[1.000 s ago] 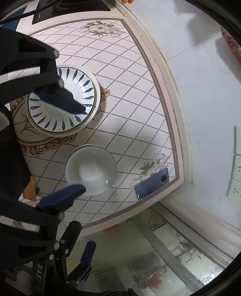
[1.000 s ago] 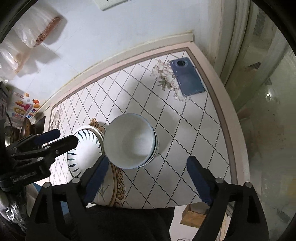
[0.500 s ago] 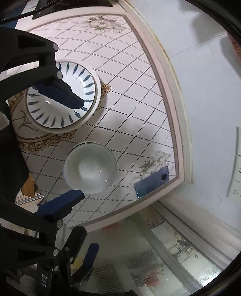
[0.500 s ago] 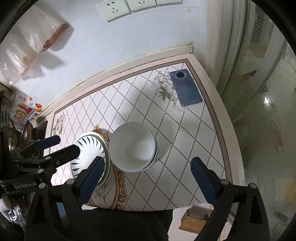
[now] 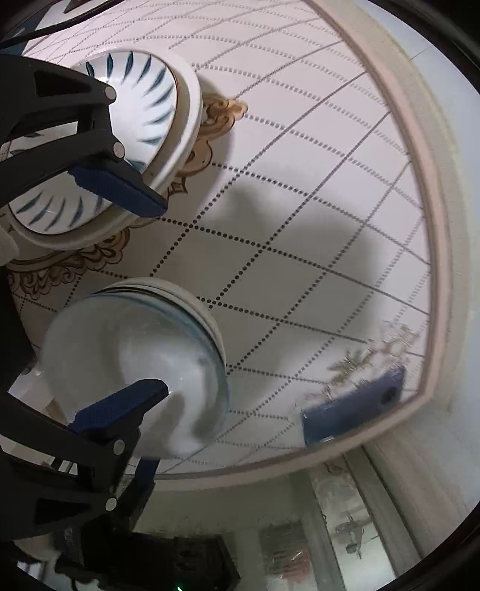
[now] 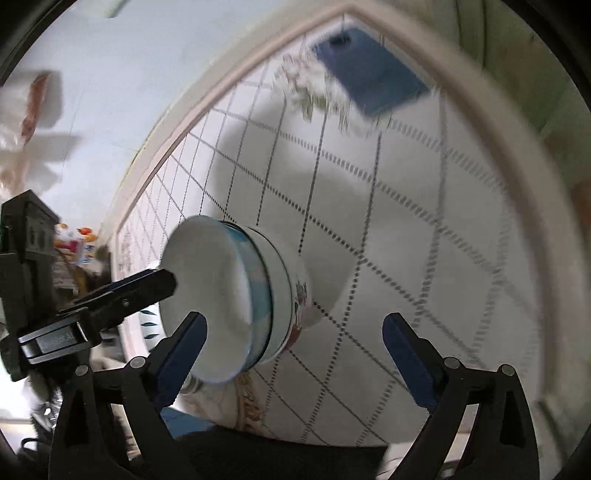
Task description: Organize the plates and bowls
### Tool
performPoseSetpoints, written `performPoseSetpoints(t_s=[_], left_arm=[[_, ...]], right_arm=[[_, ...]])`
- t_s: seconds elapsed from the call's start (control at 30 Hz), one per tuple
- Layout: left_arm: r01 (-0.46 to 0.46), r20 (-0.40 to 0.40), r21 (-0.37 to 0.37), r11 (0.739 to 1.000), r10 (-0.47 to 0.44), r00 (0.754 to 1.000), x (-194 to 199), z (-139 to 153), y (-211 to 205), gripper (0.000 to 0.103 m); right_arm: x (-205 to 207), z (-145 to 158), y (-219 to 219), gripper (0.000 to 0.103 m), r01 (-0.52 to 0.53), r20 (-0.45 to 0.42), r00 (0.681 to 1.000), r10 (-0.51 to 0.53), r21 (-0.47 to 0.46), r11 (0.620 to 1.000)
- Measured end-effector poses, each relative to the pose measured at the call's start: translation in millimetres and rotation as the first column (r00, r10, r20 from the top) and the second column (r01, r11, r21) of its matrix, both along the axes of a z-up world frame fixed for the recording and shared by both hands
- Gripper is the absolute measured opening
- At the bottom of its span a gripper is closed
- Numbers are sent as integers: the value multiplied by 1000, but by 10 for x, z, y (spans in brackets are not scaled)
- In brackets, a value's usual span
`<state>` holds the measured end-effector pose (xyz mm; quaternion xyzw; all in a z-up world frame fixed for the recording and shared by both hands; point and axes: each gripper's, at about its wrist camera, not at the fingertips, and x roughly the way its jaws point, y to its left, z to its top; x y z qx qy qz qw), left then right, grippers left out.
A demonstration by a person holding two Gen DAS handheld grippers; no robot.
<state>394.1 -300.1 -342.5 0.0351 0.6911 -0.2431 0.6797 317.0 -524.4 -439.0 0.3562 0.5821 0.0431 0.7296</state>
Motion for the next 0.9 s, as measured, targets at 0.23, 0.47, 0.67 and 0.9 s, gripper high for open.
performPoseSetpoints(t_s=[0.23,0.47,0.67,0.9], left_arm=[[9,-78,3,1000,-9,997,97,-298,-120,89],[3,-121,-58,998,-10,993,104,-393,-158,73],[26,-78,-70,997,-32,996,57,-366,-306,48],[1,-73,-58,998,-5,997,67,-344,-301,48]], right_arm=[[159,-455,48,98,-6,18,1000,3,149,989],[255,-526,89,100,-18,46,999,8,213,977],[373,-597,145,57,-31,36,999,24,220,975],[416,-588,256,54,-19,32,999,13,182,983]])
